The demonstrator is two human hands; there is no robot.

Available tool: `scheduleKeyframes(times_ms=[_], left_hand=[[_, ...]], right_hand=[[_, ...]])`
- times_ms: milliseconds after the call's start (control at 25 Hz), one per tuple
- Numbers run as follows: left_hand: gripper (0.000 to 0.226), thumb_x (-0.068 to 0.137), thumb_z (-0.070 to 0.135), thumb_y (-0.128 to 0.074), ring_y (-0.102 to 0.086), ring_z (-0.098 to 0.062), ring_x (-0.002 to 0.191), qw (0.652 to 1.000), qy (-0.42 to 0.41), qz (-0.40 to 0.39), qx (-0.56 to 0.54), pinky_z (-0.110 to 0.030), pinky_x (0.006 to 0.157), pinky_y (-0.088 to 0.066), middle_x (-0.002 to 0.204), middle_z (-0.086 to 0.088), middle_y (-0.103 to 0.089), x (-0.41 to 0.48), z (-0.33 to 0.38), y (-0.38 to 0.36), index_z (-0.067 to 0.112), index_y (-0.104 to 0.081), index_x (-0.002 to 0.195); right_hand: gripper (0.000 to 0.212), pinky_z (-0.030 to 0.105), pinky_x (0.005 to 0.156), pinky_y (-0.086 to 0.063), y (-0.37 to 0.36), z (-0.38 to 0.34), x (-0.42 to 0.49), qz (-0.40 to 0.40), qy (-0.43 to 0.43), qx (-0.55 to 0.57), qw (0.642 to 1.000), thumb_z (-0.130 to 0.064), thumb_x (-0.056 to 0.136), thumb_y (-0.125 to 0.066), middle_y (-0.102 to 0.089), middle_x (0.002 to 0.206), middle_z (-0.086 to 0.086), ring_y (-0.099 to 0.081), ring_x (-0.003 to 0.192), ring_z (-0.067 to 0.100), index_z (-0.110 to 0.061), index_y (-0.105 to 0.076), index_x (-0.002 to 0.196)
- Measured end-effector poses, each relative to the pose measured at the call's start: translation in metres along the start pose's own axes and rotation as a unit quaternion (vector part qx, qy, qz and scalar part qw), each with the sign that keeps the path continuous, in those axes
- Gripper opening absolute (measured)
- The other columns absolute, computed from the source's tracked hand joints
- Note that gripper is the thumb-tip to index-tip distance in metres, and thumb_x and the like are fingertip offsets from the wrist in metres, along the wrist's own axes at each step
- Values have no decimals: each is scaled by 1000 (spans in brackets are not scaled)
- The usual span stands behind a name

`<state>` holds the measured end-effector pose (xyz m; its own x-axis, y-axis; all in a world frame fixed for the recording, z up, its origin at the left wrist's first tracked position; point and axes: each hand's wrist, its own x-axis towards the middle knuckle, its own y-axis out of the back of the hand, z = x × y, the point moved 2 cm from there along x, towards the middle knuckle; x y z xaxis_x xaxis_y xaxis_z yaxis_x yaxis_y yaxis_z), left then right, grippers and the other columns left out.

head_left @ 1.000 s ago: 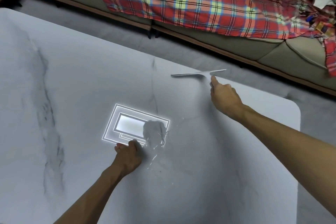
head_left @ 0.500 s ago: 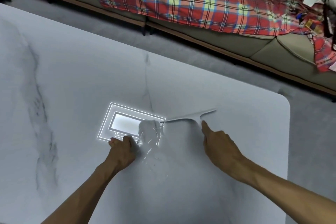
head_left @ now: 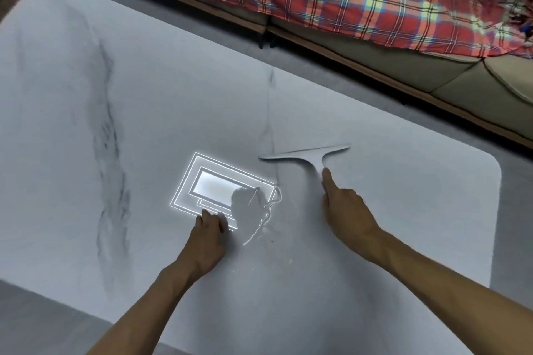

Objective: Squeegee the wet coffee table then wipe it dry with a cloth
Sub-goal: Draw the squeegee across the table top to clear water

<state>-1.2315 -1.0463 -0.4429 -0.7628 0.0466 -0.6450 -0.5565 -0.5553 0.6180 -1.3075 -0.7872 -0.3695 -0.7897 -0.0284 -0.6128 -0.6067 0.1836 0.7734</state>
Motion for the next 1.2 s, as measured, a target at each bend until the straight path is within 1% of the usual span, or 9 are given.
scheduleKeyframes(times_ms=[160, 320, 400, 560, 680, 840, 920, 1000, 1200], left_hand=[[29, 80, -8, -44, -41, -21, 83, 1000, 2, 11, -9, -19, 56, -29, 96, -5, -39, -22, -16, -2, 17, -35, 90], [23, 83, -6, -39, -40, -21, 80, 1000, 8, 26, -13, -26, 64, -31, 93, -4, -41, -40, -32, -3, 16, -34, 90], [22, 82, -6, -40, -41, -21, 81, 999, 18, 31, -18, -27, 67, -31, 95, -5, -42, -50, -43, -4, 14, -36, 89], [23, 77, -8, -42, -48, -27, 91, 999, 45, 17, -26, -30, 72, -36, 103, -8, -43, -62, -66, -8, 13, -39, 88], [26, 77, -8, -42, -49, -33, 105, 998, 53, -7, -19, -36, 84, -41, 112, -12, -42, -71, -80, -16, 13, -38, 90], [28, 76, -8, -41, -46, -37, 115, 997, 54, -49, -25, -36, 87, -39, 126, -20, -41, -84, -84, -29, 14, -38, 93], [26, 78, -9, -40, -48, -31, 104, 997, 52, -52, -32, -33, 78, -38, 122, -19, -44, -90, -83, -32, 13, -38, 92], [26, 78, -9, -38, -45, -22, 85, 998, 49, -33, -38, -28, 67, -34, 106, -11, -47, -97, -83, -33, 14, -38, 89], [16, 87, -2, -36, -44, -15, 68, 986, 101, 99, -93, -28, 59, -32, 86, -3, -48, -107, -90, -29, 14, -41, 88]], right_hand=[[64, 32, 75, -47, -20, 3, -64, -59, 21, -5, 998, -16, 102, -35, -63, 99, 10, -61, 88, 26, -26, -2, 155], [59, 31, 65, -43, -6, -9, -55, 25, 63, 28, 997, -20, 101, -35, -62, 84, 9, -58, 74, 29, -27, -12, 155], [57, 32, 65, -41, -4, -34, -32, 53, 84, 34, 994, -20, 101, -35, -63, 88, 14, -59, 77, 33, -26, -14, 154], [57, 32, 65, -38, -28, -56, -18, 26, 85, 9, 996, -19, 102, -35, -62, 93, 17, -59, 82, 35, -25, -14, 155], [61, 34, 64, -42, -54, -34, -54, 1, 72, -30, 997, -15, 101, -35, -61, 88, 11, -59, 77, 29, -26, -10, 155], [59, 35, 70, -48, -66, 2, -108, -27, 70, -52, 996, -18, 102, -33, -60, 86, 6, -59, 76, 25, -29, -10, 155], [57, 36, 72, -51, -62, 14, -124, -36, 58, -49, 996, -20, 102, -33, -63, 87, 5, -60, 77, 23, -29, -14, 155], [55, 36, 71, -51, -55, 13, -133, -30, 66, -53, 996, -22, 102, -34, -63, 86, 3, -60, 77, 23, -30, -18, 154], [50, 36, 68, -43, -53, -73, -97, 36, 188, -63, 979, -28, 101, -34, -57, 91, 8, -58, 83, 34, -37, -22, 149]])
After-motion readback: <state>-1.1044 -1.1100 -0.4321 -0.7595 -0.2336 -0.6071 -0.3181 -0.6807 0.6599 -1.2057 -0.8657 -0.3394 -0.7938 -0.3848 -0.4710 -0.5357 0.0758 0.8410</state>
